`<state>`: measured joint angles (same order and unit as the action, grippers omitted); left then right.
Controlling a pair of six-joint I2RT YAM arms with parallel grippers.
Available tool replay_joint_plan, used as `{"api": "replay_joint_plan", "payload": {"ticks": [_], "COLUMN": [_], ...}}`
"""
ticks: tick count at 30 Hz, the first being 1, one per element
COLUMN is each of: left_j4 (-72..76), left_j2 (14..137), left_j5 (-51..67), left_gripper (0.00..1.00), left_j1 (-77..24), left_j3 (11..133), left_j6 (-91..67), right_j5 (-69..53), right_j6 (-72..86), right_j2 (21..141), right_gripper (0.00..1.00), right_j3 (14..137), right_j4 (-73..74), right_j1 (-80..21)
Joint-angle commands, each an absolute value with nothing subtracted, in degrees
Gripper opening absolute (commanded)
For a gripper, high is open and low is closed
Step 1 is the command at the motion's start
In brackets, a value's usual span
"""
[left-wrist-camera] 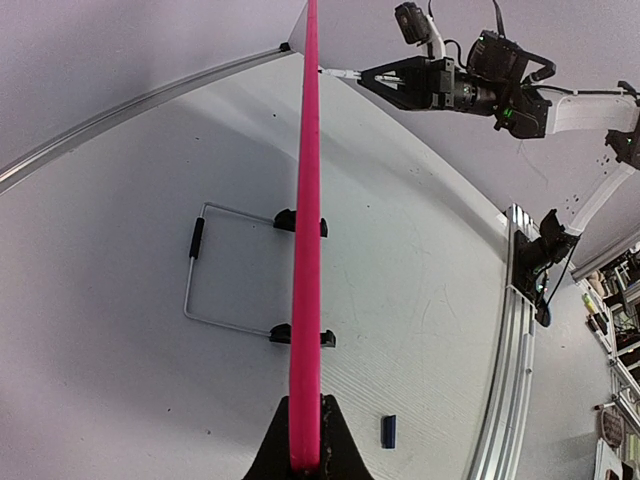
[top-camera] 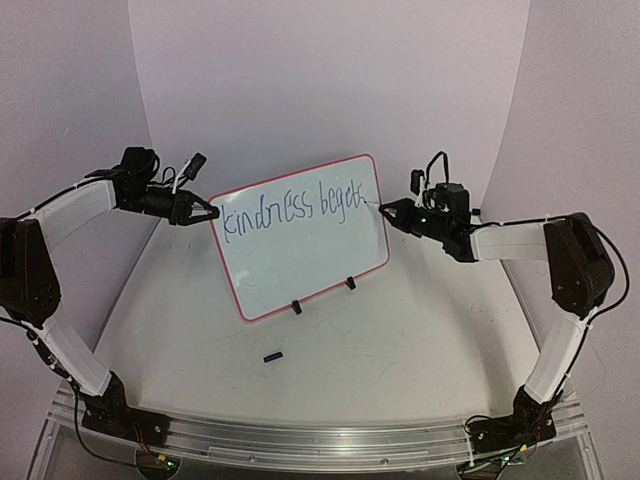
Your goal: Write a sentence on the whiteboard
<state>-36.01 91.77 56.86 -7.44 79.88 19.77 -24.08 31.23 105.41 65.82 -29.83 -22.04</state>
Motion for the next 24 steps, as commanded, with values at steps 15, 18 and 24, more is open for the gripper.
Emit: {"api": "replay_joint_plan", "payload": {"ticks": [15, 18, 24], "left_j4": [-37.54, -37.48, -37.16], "left_j2": [91.49, 91.26, 90.75], "left_j5": [54.37, 54.23, 54.12], "left_gripper": [0.00, 0.00, 0.03], "left_j1": [-8.54, -8.61, -8.55], "left_j3": [80.78, 80.94, 81.12], "left_j6": [22.06, 21.61, 20.47], "right_j5": [-31.80, -31.99, -30.14], "right_j6": [31.02, 31.11, 29.50], "right_j2": [97.14, 93.33, 86.80], "right_gripper": [0.00, 0.00, 0.00], "right_j3": [64.31, 62.45, 58.26], "right_j4": [-31.39, -32.32, -32.24], "right_j1": [-21.84, -21.91, -21.93]}}
